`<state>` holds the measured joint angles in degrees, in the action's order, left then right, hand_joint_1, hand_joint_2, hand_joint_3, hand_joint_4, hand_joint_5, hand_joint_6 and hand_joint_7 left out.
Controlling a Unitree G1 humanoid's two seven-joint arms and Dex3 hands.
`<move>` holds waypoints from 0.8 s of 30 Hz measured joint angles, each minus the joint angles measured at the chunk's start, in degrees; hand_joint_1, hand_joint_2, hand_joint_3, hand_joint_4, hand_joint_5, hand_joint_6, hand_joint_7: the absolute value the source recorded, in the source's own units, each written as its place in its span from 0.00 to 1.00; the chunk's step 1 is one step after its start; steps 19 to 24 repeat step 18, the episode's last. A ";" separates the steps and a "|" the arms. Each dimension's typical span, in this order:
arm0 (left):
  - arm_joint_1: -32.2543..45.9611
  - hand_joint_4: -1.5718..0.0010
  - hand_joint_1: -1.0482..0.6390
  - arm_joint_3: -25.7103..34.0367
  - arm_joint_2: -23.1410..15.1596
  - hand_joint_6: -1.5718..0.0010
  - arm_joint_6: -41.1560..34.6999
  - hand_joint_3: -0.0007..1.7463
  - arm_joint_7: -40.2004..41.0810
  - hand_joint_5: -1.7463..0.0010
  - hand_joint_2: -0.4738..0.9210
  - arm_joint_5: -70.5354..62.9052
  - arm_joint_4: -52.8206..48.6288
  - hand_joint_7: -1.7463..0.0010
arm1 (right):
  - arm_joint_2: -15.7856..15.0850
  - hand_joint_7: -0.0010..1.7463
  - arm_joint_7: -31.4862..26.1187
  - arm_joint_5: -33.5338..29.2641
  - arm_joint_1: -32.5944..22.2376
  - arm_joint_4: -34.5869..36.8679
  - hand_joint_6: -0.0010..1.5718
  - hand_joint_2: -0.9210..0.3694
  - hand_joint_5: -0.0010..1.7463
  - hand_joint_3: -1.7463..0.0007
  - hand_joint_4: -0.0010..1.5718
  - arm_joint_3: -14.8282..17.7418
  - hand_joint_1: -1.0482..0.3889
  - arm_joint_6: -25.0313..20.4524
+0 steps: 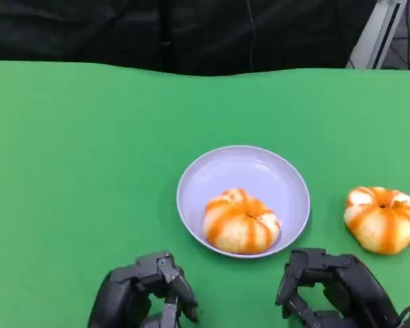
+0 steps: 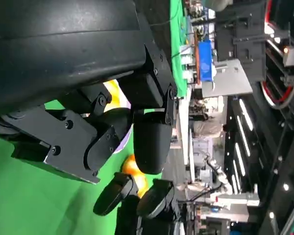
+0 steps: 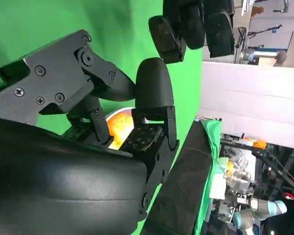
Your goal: Grasp the bread from the table and place it into the plate.
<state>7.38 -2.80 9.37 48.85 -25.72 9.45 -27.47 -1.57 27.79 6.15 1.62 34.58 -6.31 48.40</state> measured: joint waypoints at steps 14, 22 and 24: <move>-1.41 0.44 0.55 -0.06 -0.12 0.44 1.02 0.78 2.03 0.04 0.66 -0.92 -1.14 0.17 | -0.17 0.75 0.64 0.41 -1.40 -2.40 0.54 0.29 0.90 0.38 0.52 -0.14 0.65 -1.26; -1.33 0.44 0.55 -0.44 -0.15 0.44 1.02 0.78 3.29 0.04 0.67 -2.14 -1.00 0.17 | -0.66 0.75 0.51 0.31 -2.03 -4.06 0.54 0.30 0.91 0.37 0.52 -0.14 0.64 -1.84; -1.33 0.44 0.55 -0.44 -0.15 0.44 1.02 0.78 3.29 0.04 0.67 -2.14 -1.00 0.17 | -0.66 0.75 0.51 0.31 -2.03 -4.06 0.54 0.30 0.91 0.37 0.52 -0.14 0.64 -1.84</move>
